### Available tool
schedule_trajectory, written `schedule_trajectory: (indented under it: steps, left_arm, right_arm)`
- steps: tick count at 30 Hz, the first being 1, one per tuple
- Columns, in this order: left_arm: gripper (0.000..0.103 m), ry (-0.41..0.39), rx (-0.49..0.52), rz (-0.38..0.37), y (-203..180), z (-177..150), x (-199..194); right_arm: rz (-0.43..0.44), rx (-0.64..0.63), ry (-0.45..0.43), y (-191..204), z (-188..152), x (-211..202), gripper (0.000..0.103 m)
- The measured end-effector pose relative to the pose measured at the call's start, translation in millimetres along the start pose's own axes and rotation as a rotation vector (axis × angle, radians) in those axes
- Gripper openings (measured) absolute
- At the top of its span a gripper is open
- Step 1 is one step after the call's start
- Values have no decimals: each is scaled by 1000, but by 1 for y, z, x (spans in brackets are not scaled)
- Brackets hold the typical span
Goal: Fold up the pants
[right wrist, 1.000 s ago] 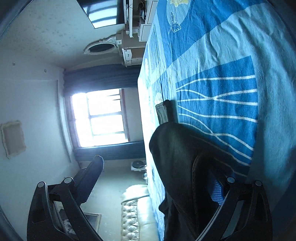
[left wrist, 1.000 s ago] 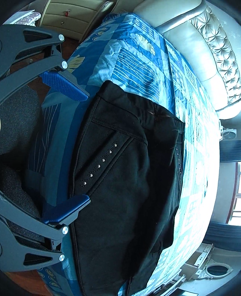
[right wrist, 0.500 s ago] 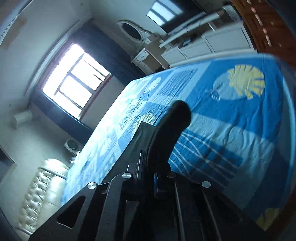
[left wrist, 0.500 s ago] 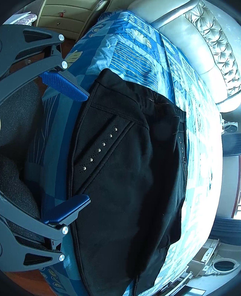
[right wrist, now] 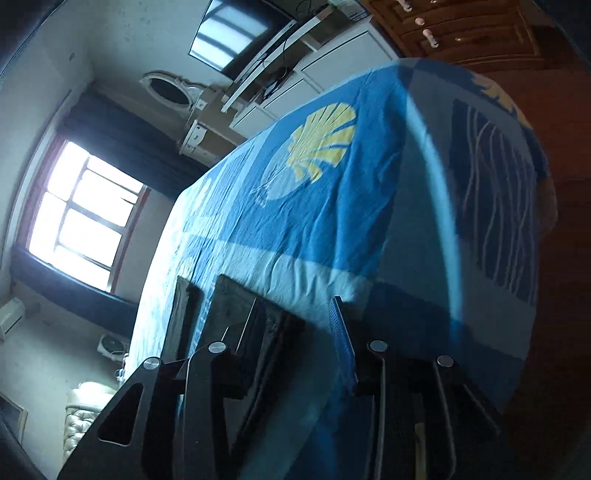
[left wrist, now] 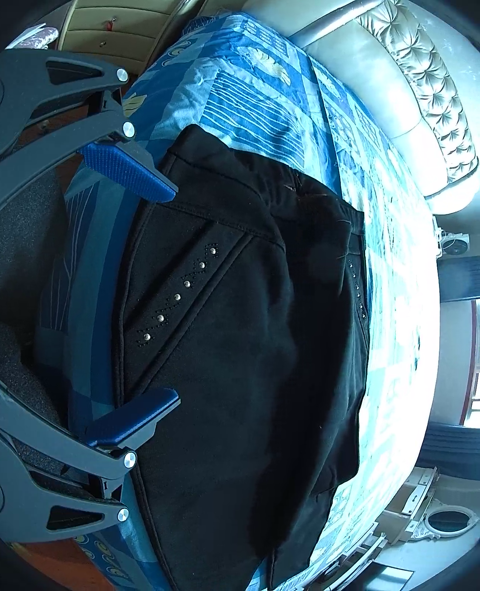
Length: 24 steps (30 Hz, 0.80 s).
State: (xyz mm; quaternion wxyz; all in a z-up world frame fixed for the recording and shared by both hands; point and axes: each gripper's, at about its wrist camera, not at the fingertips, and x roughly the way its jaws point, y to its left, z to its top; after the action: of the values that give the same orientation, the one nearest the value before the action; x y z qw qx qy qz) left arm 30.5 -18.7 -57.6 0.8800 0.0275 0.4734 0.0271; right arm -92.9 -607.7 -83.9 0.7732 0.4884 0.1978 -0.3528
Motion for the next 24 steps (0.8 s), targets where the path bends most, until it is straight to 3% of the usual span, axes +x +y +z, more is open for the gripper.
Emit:
schedule_trajectory:
  steps: [4, 6, 7, 11, 14, 16, 19, 24]
  left_arm:
    - [101, 55, 18, -63, 13, 7, 11]
    - [101, 26, 57, -49, 22, 14, 9]
    - [101, 5, 74, -40, 27, 19, 8]
    - [101, -62, 73, -2, 64, 52, 9]
    - [101, -12, 77, -23, 101, 85, 33]
    - [101, 49, 46, -77, 130, 113, 58]
    - [101, 109, -39, -213, 169, 149, 94]
    - [101, 117, -113, -348, 200, 196, 151]
  right_arm:
    - [29, -199, -3, 46, -7, -18, 54]
    - [86, -302, 27, 83, -21, -18, 67]
    - [123, -352, 50, 102, -30, -17, 68]
    - [266, -563, 190, 189, -91, -5, 72]
    - [356, -724, 306, 252, -144, 8, 76]
    - [403, -828, 360, 288, -181, 13, 76]
    - [450, -957, 426, 334, -228, 22, 76]
    - [477, -1084, 485, 384, -284, 37, 77]
